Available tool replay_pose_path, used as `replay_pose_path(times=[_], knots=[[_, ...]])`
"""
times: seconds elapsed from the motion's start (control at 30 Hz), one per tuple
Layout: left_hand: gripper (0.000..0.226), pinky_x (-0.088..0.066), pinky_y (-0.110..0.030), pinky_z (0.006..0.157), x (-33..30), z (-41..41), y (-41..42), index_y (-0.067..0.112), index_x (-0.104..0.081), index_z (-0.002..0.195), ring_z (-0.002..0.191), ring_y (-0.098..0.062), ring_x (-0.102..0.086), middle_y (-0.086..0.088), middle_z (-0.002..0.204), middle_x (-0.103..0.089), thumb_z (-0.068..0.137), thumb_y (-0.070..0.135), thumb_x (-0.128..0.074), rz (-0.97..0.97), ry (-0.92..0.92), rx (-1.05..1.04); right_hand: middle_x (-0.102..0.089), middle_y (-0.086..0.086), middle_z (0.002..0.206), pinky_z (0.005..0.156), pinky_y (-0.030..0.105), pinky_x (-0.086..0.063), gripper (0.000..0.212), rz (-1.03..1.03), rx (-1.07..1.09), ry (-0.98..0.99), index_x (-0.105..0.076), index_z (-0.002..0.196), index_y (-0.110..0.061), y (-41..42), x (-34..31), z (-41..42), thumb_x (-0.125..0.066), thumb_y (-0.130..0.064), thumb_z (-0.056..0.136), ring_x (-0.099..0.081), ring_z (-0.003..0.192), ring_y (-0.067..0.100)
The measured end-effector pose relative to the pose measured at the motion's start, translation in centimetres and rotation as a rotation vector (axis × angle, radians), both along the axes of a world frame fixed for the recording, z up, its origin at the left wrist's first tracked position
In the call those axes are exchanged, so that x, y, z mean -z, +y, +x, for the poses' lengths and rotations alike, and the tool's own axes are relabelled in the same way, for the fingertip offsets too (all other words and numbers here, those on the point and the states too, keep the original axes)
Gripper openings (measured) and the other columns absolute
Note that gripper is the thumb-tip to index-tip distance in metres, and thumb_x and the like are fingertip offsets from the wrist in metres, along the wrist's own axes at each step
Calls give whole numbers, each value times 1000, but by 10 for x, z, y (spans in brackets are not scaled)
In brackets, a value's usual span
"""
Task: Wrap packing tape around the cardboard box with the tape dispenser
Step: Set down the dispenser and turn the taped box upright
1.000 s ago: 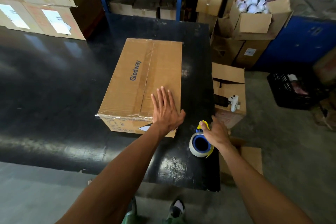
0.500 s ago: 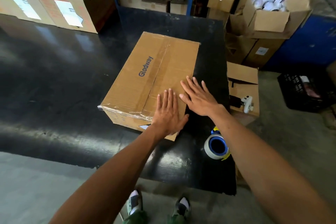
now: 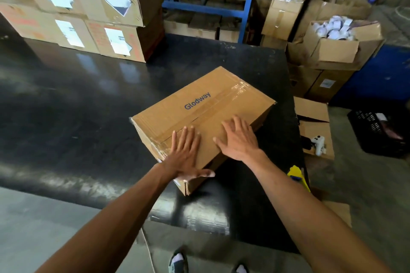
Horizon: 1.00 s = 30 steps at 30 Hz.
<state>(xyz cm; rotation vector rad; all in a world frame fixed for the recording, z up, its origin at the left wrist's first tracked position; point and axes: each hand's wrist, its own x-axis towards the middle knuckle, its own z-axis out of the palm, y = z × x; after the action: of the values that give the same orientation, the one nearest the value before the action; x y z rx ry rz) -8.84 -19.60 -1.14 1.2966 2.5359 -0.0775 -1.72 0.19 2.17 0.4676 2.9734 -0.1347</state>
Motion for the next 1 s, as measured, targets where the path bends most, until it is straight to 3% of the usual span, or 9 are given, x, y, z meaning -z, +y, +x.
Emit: replay_pose_path(times=[0.07, 0.2, 0.3, 0.37, 0.47, 0.53, 0.57, 0.67, 1.0], knots=[[127, 11, -64, 116, 4, 4, -1, 7, 22, 152, 144, -35, 31, -19, 156, 32, 71, 96, -17, 1, 39, -3, 15, 11, 163, 120, 49, 4, 86, -83, -18, -139, -2, 157, -26, 16, 6, -3, -19, -77, 89, 16, 149, 28], [115, 8, -63, 117, 8, -22, -18, 10, 23, 152, 146, -33, 28, -18, 159, 28, 77, 90, -11, 22, 73, 138, 24, 13, 161, 119, 50, 9, 88, -92, 83, -155, 15, 155, -26, -2, 20, -1, -3, -79, 86, 22, 147, 28], [114, 10, -57, 120, -1, -59, -40, 18, 23, 153, 148, -25, 28, -11, 162, 27, 78, 90, -23, 13, 60, 293, 12, 17, 163, 119, 52, 1, 87, -81, 232, -93, 6, 156, -23, -45, 23, 5, -3, -76, 88, 9, 149, 34], [116, 14, -55, 120, -10, -83, -49, 20, 18, 155, 149, -22, 24, -6, 164, 22, 77, 90, -31, -32, 62, 367, -10, 22, 160, 117, 52, -12, 86, -29, 273, -44, -10, 156, -19, -72, 18, 11, -6, -73, 89, -13, 145, 38], [126, 13, -60, 117, -16, -102, -42, 16, 3, 157, 150, -31, 18, -8, 165, 13, 65, 86, -45, -132, 144, 406, -38, 20, 144, 107, 49, -27, 78, 20, 270, 46, -37, 144, -21, -70, -1, 10, -12, -72, 91, -35, 129, 36], [134, 17, -64, 112, -11, -93, -32, 15, 4, 157, 148, -37, 24, -12, 163, 20, 60, 89, -54, -137, 70, 270, -26, 18, 155, 115, 51, -17, 78, -8, 295, 35, -26, 151, -26, -41, -4, 11, -14, -74, 90, -23, 141, 36], [136, 18, -65, 110, -5, -85, -28, 17, 9, 157, 146, -38, 27, -13, 161, 28, 62, 91, -54, -102, 13, 183, -8, 16, 162, 118, 53, -6, 80, -26, 312, -4, -11, 155, -31, -24, -2, 14, -13, -76, 89, -5, 148, 36], [123, 16, -67, 113, 9, -66, -24, 20, 18, 155, 145, -38, 27, -15, 157, 31, 74, 90, -43, 17, 21, 81, 32, 3, 159, 115, 57, 15, 79, -114, 349, -151, 17, 151, -43, 11, 16, 32, -8, -80, 85, 32, 142, 31], [117, 13, -64, 116, 11, -113, -17, 29, 23, 149, 148, -35, 22, -10, 163, 20, 60, 101, -2, 71, 77, 260, 31, 5, 159, 115, 59, 13, 80, -157, 516, -107, 20, 150, -41, -10, 31, 38, 1, -80, 83, 30, 143, 36]])
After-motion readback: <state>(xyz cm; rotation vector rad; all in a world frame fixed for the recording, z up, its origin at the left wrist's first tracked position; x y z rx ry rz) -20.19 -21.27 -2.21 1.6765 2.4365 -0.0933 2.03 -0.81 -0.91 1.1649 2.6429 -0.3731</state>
